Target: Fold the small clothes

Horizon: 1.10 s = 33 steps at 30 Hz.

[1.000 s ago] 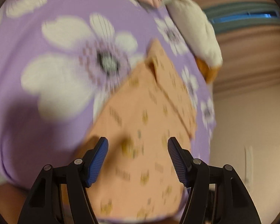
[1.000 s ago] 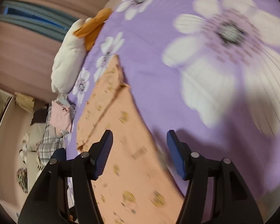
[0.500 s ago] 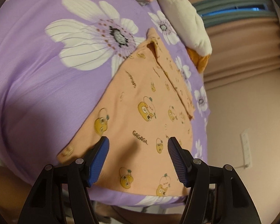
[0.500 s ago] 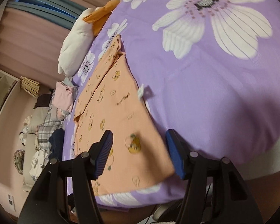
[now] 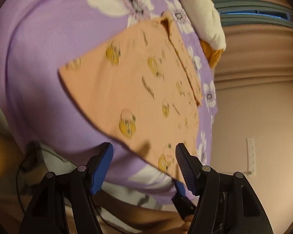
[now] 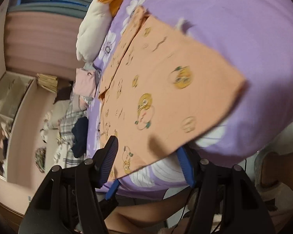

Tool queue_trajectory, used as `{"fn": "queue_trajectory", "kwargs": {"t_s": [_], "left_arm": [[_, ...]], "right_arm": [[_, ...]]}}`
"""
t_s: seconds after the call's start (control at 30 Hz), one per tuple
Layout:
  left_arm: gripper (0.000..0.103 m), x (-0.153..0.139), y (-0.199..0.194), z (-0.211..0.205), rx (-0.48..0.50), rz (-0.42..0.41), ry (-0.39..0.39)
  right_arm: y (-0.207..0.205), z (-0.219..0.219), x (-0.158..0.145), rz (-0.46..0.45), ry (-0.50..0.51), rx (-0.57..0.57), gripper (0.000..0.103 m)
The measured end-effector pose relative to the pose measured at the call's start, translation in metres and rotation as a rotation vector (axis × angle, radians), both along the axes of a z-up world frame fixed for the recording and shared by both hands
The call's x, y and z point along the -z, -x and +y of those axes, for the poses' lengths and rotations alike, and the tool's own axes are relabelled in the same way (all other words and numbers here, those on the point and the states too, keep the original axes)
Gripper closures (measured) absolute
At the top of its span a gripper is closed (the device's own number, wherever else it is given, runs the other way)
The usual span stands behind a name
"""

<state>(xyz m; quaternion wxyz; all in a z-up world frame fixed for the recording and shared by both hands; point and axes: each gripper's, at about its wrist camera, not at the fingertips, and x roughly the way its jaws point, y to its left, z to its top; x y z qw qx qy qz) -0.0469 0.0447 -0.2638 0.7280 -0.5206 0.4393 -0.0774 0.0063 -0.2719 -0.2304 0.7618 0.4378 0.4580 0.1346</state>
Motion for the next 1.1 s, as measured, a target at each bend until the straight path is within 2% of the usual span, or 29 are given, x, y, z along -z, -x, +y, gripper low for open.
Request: {"fn": "queue_trajectory", "kwargs": {"t_s": [0.13,0.23,0.43,0.6,0.9,0.97,1.07,1.1], "left_arm": [[0.038,-0.001,-0.006,-0.003,0.001,-0.031,-0.038],[0.038,-0.007,-0.009,-0.001,0.001,-0.144,-0.059],[0.039,-0.001,-0.021,0.000,-0.004,-0.160,-0.065],[0.038,-0.004,-0.023,-0.006,-0.006,-0.179,-0.113],[0.039,0.004,-0.038,0.007,-0.030,-0.185,0.039],[0.039,-0.003,-0.049,0.005,-0.020,-0.188,0.006],[0.041,-0.016,-0.061,0.004,-0.036,-0.189,-0.139],[0.041,-0.019,-0.062,0.006,-0.052,-0.191,-0.162]], "right_arm": [[-0.007,0.003,0.002,0.004,0.012,0.001,0.042],[-0.011,0.000,0.003,0.006,-0.019,0.020,0.042],[-0.010,-0.013,0.003,-0.011,-0.016,0.068,0.044],[-0.014,-0.017,0.008,-0.020,-0.030,0.060,0.045],[-0.019,-0.023,0.012,-0.045,-0.036,0.069,0.052],[-0.025,-0.022,0.009,-0.042,-0.034,0.073,0.052],[-0.035,-0.024,0.005,-0.041,-0.035,0.070,0.050],[-0.038,-0.025,0.003,-0.043,-0.036,0.073,0.050]]}}
